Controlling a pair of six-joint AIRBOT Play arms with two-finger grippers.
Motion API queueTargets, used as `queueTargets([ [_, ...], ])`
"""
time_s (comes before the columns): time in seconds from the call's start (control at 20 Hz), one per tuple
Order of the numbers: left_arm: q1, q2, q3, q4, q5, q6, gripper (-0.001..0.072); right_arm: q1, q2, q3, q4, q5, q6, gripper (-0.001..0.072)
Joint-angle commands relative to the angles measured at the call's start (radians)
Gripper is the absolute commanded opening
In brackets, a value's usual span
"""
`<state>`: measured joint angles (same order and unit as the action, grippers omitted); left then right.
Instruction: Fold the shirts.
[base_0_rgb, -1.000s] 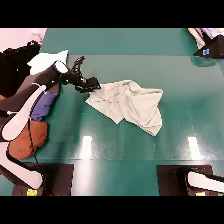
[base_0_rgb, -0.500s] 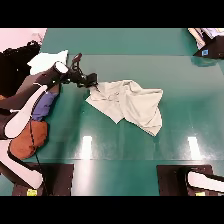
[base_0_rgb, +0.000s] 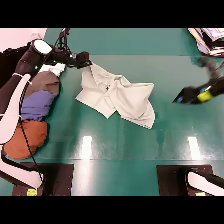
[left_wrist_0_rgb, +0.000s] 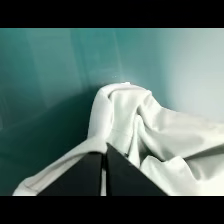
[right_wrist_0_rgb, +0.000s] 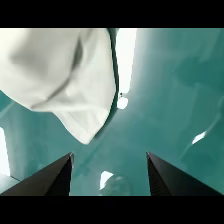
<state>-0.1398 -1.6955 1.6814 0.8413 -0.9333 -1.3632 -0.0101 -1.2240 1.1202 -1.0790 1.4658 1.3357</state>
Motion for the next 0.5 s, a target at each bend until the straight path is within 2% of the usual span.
queueTargets([
  [0.0, 0.002, 0.006, 0.021, 0.007, -0.053, 0.009, 0.0023, 0.053, 0.015, -0.325, 0.111, -0.269, -0.043, 0.0491],
  [0.05, 0.002, 0.006, 0.021, 0.008, -0.053, 0.009, 0.0023, 0.077, 0.015, -0.37, 0.142, -0.338, -0.054, 0.0468],
  [0.15, 0.002, 0.006, 0.021, 0.007, -0.055, 0.008, 0.0023, 0.124, 0.013, -0.411, 0.173, -0.445, -0.054, 0.0466],
  [0.35, 0.002, 0.006, 0.021, 0.008, -0.063, 0.008, 0.0023, 0.186, -0.092, -0.362, 0.172, -0.467, -0.053, 0.043],
  [0.4, 0.002, 0.006, 0.021, 0.008, -0.071, 0.009, 0.0023, 0.203, -0.122, -0.337, 0.171, -0.466, -0.054, 0.0339],
  [0.45, 0.002, 0.006, 0.021, 0.009, -0.076, 0.009, 0.0023, 0.219, -0.15, -0.31, 0.167, -0.463, -0.056, 0.0199],
])
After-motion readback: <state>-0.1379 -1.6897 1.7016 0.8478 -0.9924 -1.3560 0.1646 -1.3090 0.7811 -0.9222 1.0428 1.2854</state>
